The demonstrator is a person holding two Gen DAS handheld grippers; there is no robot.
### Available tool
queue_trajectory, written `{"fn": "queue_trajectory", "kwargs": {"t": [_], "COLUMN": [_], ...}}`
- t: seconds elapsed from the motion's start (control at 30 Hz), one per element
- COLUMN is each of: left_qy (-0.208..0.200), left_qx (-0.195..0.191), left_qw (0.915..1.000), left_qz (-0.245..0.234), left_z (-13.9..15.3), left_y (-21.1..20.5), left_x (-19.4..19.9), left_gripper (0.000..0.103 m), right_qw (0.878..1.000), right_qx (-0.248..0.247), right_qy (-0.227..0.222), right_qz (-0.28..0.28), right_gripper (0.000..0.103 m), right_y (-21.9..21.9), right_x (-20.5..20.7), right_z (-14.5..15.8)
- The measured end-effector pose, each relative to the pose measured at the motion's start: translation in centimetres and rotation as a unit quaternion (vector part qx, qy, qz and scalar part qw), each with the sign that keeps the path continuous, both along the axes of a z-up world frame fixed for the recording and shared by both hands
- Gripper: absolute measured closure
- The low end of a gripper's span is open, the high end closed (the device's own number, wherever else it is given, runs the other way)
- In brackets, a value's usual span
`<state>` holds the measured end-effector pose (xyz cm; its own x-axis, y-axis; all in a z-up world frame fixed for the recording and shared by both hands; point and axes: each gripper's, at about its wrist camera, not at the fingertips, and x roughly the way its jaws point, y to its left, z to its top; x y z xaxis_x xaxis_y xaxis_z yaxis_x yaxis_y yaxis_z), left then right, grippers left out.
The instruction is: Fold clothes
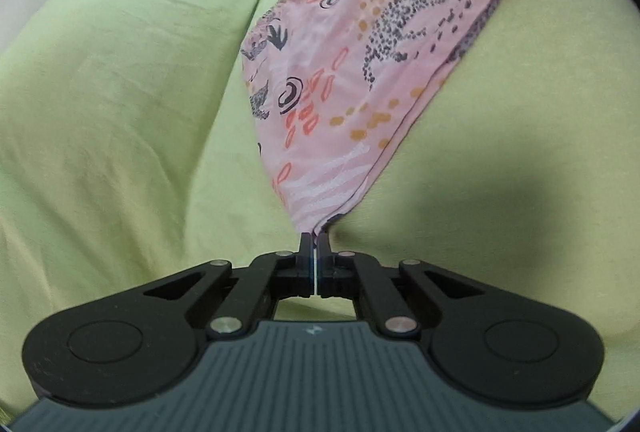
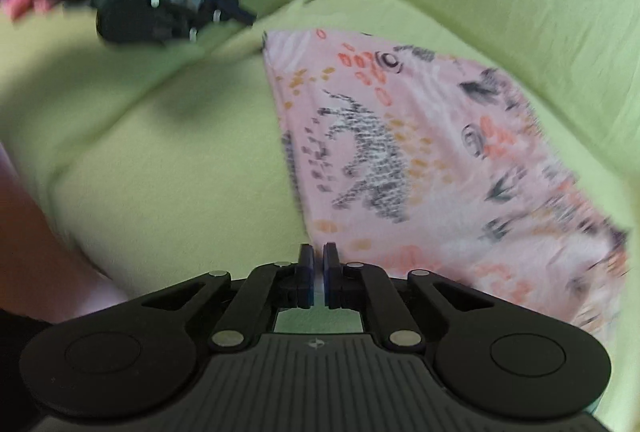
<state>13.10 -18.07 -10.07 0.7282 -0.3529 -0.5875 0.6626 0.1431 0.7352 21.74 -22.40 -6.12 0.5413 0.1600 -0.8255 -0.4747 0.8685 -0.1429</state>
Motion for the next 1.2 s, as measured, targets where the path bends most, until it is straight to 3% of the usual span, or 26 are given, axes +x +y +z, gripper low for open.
{"fn": "queue_trajectory", "kwargs": {"t": [0.13,0.2,0.27,0.43,0.5,0.63,0.73,0.8,0.87,0.9,0.93,0.97,1.0,1.1,1.2], "left_qy": [0.017,0.019,0.021,0.038,0.046,0.070,0.075,0.078,0.081,0.084,0.087,0.089,0.090,0.100,0.111], "left_qx": [-0.044,-0.061,-0.075,-0.090,-0.089,-0.083,-0.063,-0.052,-0.047,-0.046,-0.046,-0.046,-0.046,-0.052,-0.059], "left_qw": [0.9989,0.9979,0.9958,0.9862,0.9821,0.9746,0.9730,0.9731,0.9737,0.9739,0.9740,0.9741,0.9742,0.9750,0.9756], "left_qz": [0.003,-0.015,-0.047,-0.134,-0.159,-0.196,-0.209,-0.210,-0.207,-0.206,-0.204,-0.203,-0.202,-0.192,-0.180], "left_z": [1.5,2.1,2.5,2.4,2.2,1.5,0.6,0.1,-0.2,-0.2,-0.2,-0.1,-0.1,0.2,0.6], "left_y": [-1.6,-3.4,-5.6,-12.1,-14.7,-18.9,-21.1,-21.8,-22.3,-22.4,-22.4,-22.4,-22.4,-22.0,-21.6], "left_x": [-0.7,-1.7,-2.9,-6.2,-7.2,-8.6,-9.1,-9.0,-8.8,-8.7,-8.6,-8.5,-8.3,-7.8,-7.2], "left_gripper": [0.095,0.076,0.067,0.064,0.064,0.064,0.064,0.064,0.064,0.064,0.064,0.063,0.061,0.058,0.057], "right_qw": [0.991,0.977,0.960,0.908,0.873,0.819,0.794,0.788,0.785,0.780,0.780,0.780,0.784,0.777,0.781], "right_qx": [0.078,0.088,0.082,0.106,0.180,0.257,0.309,0.326,0.350,0.362,0.366,0.367,0.354,0.283,0.258], "right_qy": [-0.076,-0.121,-0.139,-0.115,-0.106,-0.104,-0.090,-0.073,-0.064,-0.062,-0.063,-0.066,-0.079,-0.130,-0.117], "right_qz": [-0.077,-0.151,-0.228,-0.389,-0.440,-0.502,-0.515,-0.517,-0.508,-0.506,-0.504,-0.502,-0.503,-0.547,-0.557], "right_gripper": [0.089,0.082,0.074,0.065,0.065,0.064,0.064,0.065,0.072,0.079,0.096,0.101,0.102,0.102,0.102], "right_y": [-3.0,-6.0,-9.3,-18.1,-21.7,-26.5,-29.1,-29.8,-30.0,-30.2,-30.3,-30.5,-30.6,-31.6,-32.2], "right_x": [-2.5,-4.2,-6.0,-9.8,-11.3,-12.7,-12.7,-12.1,-11.7,-11.8,-12.0,-12.2,-12.7,-14.2,-14.2], "right_z": [2.6,3.2,2.9,0.6,-0.3,-2.5,-4.8,-6.2,-7.3,-7.6,-7.6,-7.4,-6.7,-4.6,-4.6]}}
